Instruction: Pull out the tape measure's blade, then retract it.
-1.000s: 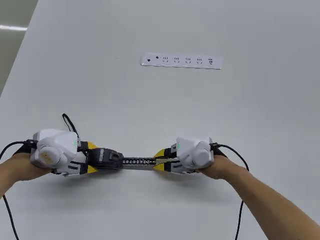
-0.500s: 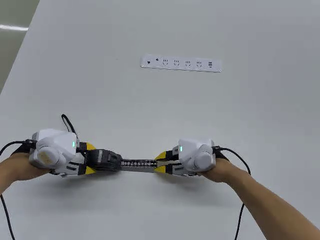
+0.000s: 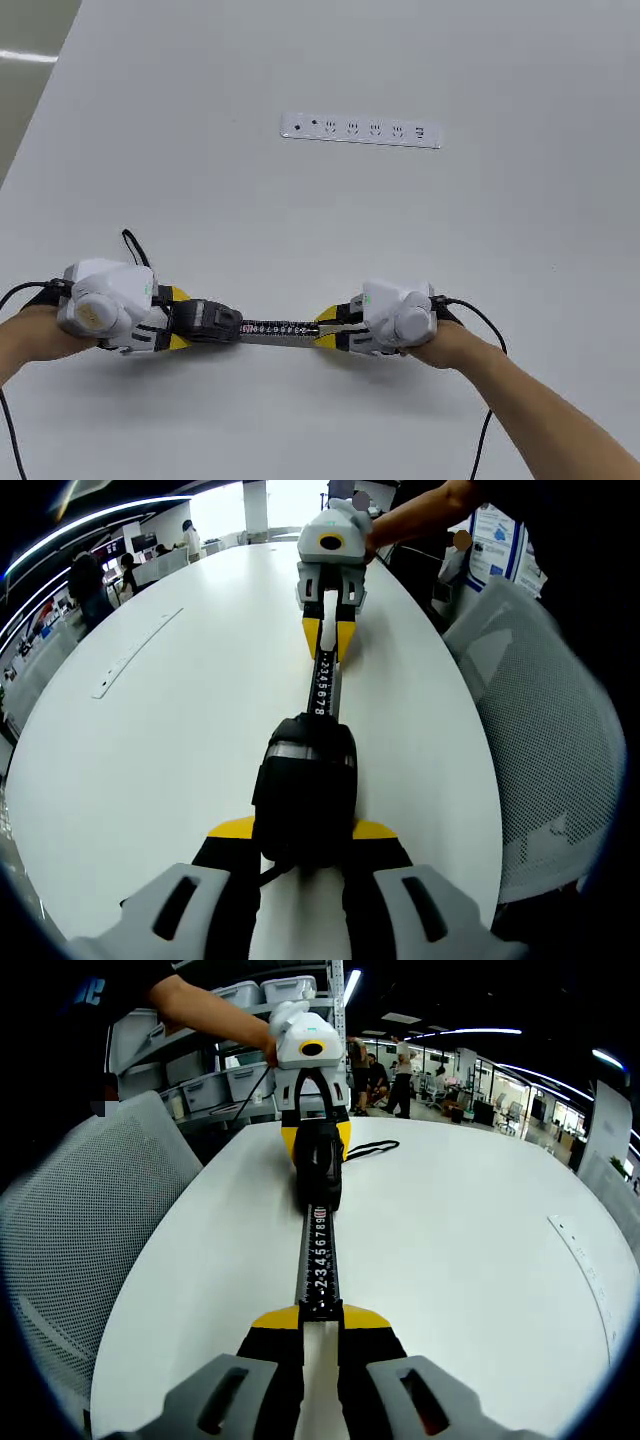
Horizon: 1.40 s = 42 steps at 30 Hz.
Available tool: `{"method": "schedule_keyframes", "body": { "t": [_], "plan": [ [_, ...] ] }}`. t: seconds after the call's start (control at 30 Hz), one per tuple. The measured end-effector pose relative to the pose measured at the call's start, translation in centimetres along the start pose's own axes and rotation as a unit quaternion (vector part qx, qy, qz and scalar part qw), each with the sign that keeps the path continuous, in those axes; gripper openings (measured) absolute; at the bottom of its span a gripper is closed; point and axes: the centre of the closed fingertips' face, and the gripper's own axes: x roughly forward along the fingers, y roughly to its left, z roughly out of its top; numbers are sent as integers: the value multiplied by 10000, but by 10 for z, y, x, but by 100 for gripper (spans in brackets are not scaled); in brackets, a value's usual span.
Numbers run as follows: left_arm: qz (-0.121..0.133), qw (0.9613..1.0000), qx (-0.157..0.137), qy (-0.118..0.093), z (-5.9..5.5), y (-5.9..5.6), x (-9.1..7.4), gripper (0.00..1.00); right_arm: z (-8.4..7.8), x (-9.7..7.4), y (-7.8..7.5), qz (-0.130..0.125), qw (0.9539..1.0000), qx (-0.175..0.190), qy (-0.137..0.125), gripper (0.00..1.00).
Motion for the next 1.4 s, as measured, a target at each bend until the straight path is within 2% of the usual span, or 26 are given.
{"method": "schedule_keyframes", "body": {
  "t": [1.4],
  "plan": [
    [-10, 10000, 19, 21, 0, 0, 1, 27, -15, -19, 1, -9, 9999, 78, 65, 9]
  ]
}}
